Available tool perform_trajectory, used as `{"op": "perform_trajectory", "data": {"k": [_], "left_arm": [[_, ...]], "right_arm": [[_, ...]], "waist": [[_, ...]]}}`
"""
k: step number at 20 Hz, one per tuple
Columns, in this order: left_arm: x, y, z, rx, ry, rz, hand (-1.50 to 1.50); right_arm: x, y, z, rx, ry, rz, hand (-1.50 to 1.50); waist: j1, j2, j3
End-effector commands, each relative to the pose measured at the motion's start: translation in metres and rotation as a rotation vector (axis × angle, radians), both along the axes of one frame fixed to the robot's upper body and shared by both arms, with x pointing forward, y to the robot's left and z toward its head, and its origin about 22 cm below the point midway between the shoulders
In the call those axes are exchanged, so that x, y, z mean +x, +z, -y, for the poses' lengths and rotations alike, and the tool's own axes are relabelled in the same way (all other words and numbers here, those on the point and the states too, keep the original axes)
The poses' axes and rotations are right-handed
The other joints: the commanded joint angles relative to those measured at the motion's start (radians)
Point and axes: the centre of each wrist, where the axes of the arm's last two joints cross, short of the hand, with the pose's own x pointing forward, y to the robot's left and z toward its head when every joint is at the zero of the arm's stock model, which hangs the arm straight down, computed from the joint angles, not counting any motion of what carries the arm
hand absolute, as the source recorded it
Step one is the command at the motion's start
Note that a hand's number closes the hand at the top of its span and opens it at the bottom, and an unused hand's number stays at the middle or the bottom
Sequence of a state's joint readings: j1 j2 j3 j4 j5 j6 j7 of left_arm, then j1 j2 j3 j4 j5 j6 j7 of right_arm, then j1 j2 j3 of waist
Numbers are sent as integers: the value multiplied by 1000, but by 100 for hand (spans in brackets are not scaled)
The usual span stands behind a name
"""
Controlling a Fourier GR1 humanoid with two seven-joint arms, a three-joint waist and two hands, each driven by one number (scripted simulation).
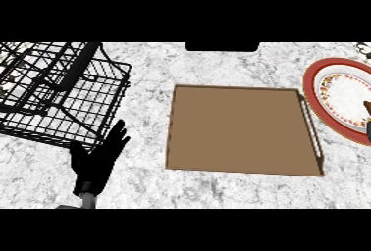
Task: Pick the croissant from the tray and place it in the plate
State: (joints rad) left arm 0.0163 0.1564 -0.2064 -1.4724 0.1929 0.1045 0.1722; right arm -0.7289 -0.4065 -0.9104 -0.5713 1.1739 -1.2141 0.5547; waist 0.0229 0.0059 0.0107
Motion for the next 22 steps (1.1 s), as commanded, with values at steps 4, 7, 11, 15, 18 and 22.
{"op": "perform_trajectory", "data": {"k": [4,7,11,15,18,22], "left_arm": [[1,-4,-34,40,73,-53,0],[10,4,-19,31,73,-54,0],[-11,-18,-20,38,71,-72,0],[-1,-10,-33,13,100,-74,0],[-5,-10,-27,35,69,-64,0],[5,-11,-34,29,73,-69,0]], "right_arm": [[-9,2,-14,-14,-4,216,-150],[-12,-6,-50,39,112,280,-150],[-48,-29,-65,75,219,276,-150],[-71,-45,-90,90,286,266,-150],[-84,-59,-110,93,299,232,-150],[-104,-71,-133,114,305,187,-150]], "waist": [[-20,-4,-6],[-31,-9,-8],[-34,-9,-9],[-35,-9,-11],[-29,-8,-11],[-30,-8,-12]]}}
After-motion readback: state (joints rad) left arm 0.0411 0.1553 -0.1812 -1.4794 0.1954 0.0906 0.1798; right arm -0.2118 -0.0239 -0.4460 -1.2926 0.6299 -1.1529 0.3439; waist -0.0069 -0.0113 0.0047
